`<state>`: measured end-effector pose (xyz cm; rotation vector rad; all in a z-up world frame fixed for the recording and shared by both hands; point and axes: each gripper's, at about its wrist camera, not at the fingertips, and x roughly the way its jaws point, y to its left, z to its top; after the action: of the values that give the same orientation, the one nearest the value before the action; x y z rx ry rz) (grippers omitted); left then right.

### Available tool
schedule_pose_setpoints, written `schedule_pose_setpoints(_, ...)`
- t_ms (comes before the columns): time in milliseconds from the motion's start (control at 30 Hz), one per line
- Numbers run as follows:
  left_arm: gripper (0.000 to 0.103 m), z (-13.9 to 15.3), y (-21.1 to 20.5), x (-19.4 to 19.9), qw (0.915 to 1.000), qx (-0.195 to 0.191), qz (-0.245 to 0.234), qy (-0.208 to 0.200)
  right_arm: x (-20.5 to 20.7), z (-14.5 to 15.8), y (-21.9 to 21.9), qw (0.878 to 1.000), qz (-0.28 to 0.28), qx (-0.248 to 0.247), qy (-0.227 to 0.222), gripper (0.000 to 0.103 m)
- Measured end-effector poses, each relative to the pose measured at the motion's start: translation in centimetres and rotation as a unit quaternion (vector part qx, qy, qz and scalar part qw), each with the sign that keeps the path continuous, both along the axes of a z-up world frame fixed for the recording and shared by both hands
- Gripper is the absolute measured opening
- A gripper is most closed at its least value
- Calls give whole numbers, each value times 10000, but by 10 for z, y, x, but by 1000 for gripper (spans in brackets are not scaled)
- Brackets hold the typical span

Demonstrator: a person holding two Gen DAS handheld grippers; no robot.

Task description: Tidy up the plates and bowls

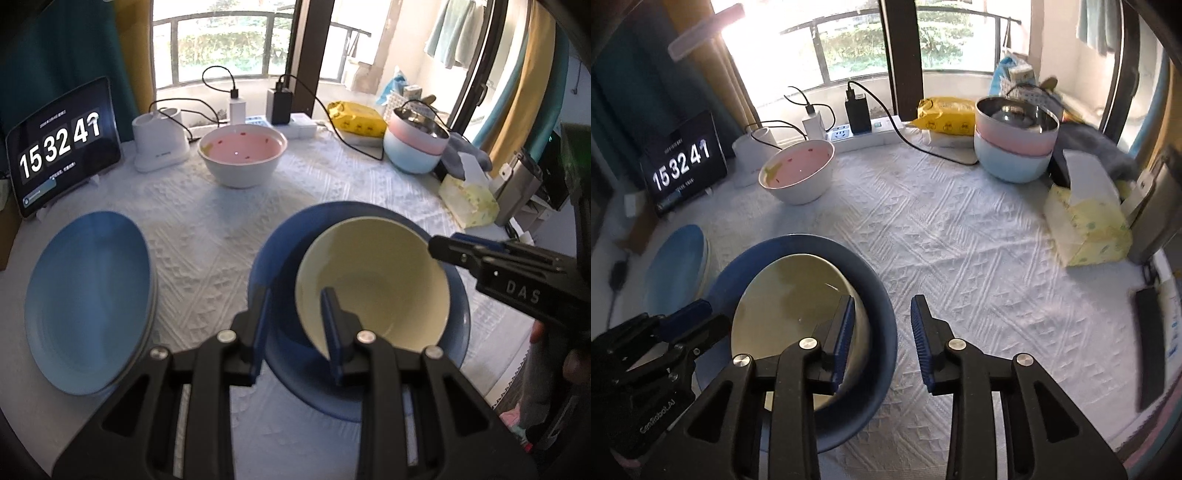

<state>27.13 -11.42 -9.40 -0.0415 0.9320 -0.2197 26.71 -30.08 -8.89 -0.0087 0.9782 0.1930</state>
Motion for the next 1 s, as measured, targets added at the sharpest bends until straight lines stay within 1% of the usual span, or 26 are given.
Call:
schedule_pose_setpoints(100,29,-2,-1,1,10000,22,2,23,4,-10,-6,9998,-93,-158,71,32)
schedule_pose_setpoints(167,29,-2,-1,1,10000,12,-13,27,8,-24,-12,9995,-60,84,304,32)
schedule_pose_setpoints(200,29,-2,-2,1,10000,27,-7,31,8,-28,-13,9993,-69,146,329,33)
schedule_pose_setpoints(300,29,-1,-2,1,10000,18,26,31,7,-31,-14,9992,-72,209,329,33)
schedule_pose_setpoints(467,29,4,2,2,9999,-124,54,33,9,-31,-14,9991,-85,236,346,33)
schedule_pose_setpoints(767,29,21,7,1,9996,-207,84,-142,8,-8,-16,9994,-143,296,116,33)
schedule_pose_setpoints(1000,30,36,14,4,9989,-259,182,-350,5,12,-6,9991,0,427,-53,33)
